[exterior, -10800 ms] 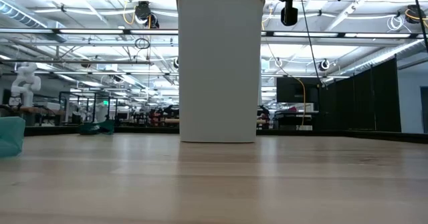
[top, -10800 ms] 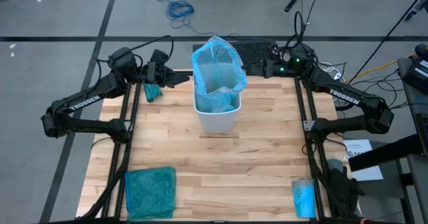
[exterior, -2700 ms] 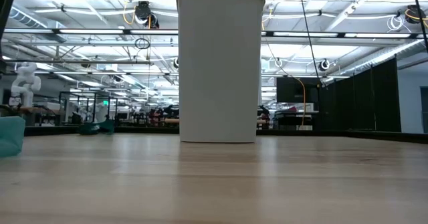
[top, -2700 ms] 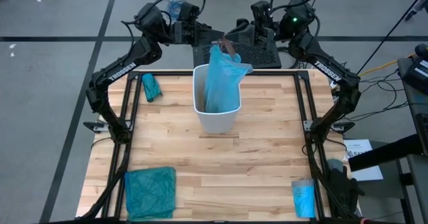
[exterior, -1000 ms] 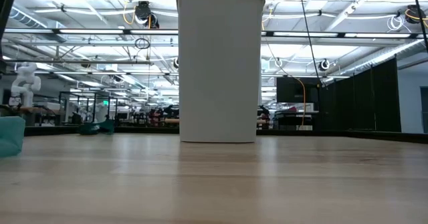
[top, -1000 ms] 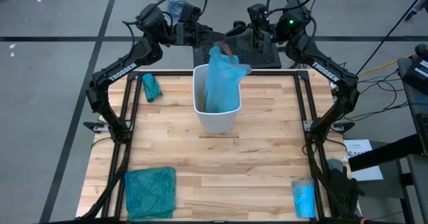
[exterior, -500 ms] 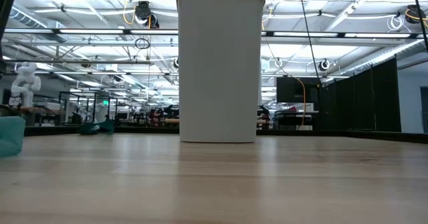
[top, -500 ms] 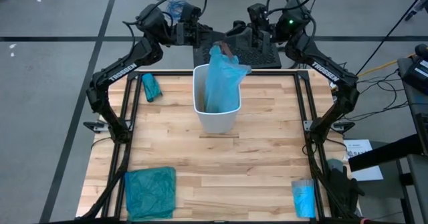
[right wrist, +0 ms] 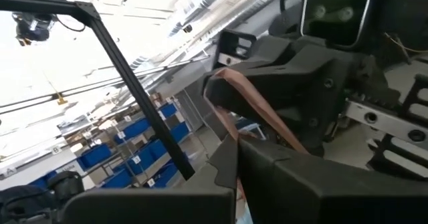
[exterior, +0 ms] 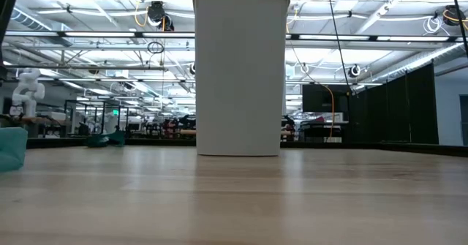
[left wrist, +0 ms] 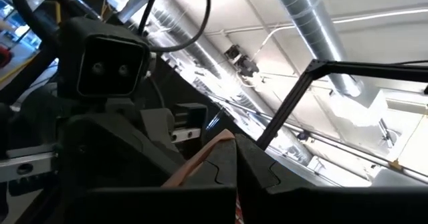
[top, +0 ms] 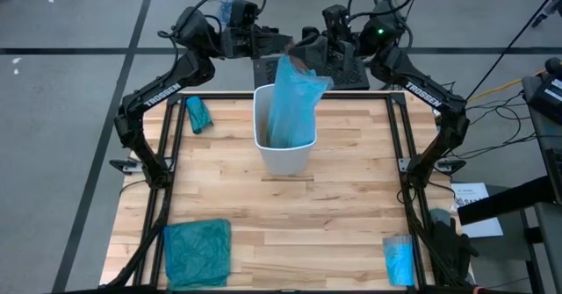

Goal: Place trash/remove bag and relplace
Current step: Remove the blue trash bag from the white trash bin

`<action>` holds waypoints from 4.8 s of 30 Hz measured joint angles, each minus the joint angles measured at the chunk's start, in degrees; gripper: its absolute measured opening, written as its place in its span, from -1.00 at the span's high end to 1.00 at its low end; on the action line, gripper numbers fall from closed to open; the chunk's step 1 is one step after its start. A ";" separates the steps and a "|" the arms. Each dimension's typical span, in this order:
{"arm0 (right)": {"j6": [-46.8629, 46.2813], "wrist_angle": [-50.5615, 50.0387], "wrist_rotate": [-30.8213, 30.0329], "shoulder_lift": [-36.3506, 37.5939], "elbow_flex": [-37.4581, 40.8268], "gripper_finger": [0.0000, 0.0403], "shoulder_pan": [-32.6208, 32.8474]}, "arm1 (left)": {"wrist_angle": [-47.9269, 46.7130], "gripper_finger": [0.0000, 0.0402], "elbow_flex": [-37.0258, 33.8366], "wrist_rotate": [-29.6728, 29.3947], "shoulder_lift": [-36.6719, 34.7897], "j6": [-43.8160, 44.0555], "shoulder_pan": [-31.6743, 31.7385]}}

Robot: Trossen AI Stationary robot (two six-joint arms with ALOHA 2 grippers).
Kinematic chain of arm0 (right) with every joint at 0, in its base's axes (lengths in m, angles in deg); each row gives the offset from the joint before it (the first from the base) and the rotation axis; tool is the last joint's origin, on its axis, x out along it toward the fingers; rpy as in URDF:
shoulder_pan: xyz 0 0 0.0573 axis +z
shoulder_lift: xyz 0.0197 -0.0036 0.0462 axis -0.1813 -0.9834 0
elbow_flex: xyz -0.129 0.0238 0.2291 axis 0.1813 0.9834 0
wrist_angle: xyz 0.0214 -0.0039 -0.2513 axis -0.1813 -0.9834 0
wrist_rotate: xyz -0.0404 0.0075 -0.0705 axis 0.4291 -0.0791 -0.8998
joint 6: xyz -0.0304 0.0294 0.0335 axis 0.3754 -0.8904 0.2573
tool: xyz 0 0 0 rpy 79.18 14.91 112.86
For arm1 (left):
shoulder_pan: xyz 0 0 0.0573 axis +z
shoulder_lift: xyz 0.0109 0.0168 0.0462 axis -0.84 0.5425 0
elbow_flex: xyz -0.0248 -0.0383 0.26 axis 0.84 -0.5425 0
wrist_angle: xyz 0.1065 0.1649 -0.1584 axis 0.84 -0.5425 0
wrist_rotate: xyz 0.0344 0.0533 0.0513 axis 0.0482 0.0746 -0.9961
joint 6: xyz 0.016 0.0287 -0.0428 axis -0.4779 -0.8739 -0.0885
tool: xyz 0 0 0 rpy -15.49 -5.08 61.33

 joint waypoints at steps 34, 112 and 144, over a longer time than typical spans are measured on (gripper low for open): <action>-1.20 2.90 2.28 -0.04 0.09 1.00 -0.04 | 2.45 -0.34 0.07 8.99 -0.56 1.50 1.72; -5.95 10.56 13.19 0.04 0.04 0.01 -1.94 | -1.60 1.00 1.07 13.93 2.82 -7.02 -0.62; 38.21 -34.24 -31.81 4.80 0.04 0.00 6.68 | 2.60 1.00 15.03 11.51 2.74 -4.72 0.65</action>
